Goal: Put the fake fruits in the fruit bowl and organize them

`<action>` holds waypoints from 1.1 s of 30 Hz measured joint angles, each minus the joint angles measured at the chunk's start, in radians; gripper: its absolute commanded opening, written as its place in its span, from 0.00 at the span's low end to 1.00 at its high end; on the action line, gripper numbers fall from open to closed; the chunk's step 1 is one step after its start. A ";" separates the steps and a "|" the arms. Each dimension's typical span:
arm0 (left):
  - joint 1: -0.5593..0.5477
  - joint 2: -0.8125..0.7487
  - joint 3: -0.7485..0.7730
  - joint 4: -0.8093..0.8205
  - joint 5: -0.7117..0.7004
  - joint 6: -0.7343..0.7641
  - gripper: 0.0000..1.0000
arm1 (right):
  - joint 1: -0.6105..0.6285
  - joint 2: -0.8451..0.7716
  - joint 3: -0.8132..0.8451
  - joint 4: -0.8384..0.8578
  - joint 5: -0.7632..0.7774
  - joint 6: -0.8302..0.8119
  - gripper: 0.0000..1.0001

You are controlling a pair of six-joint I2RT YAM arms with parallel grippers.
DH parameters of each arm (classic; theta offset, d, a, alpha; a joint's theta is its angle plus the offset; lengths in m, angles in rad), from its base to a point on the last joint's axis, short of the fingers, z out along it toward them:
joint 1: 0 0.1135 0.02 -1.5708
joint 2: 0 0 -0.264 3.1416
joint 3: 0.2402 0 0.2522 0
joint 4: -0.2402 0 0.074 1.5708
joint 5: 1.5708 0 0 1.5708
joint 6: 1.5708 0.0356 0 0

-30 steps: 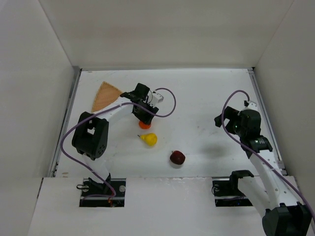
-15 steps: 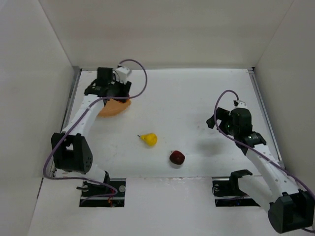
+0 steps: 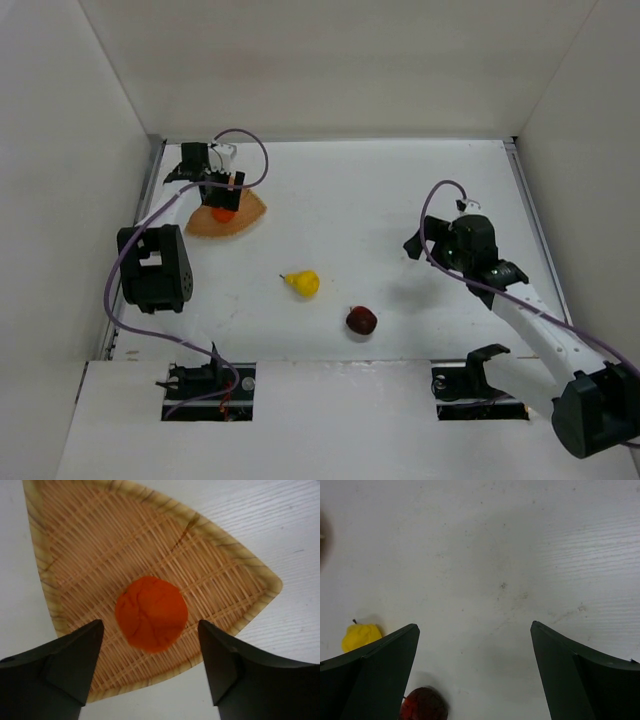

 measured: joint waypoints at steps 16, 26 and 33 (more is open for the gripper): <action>-0.423 -0.586 -0.225 -0.090 0.082 0.430 0.96 | 0.167 0.017 0.000 -0.005 0.002 -0.061 1.00; -0.771 -0.561 -0.536 -0.195 0.064 0.798 0.98 | 0.167 0.011 -0.002 -0.005 0.003 -0.055 1.00; -0.856 -0.423 -0.557 -0.043 0.056 0.875 0.89 | 0.166 -0.041 -0.043 -0.005 0.011 -0.027 1.00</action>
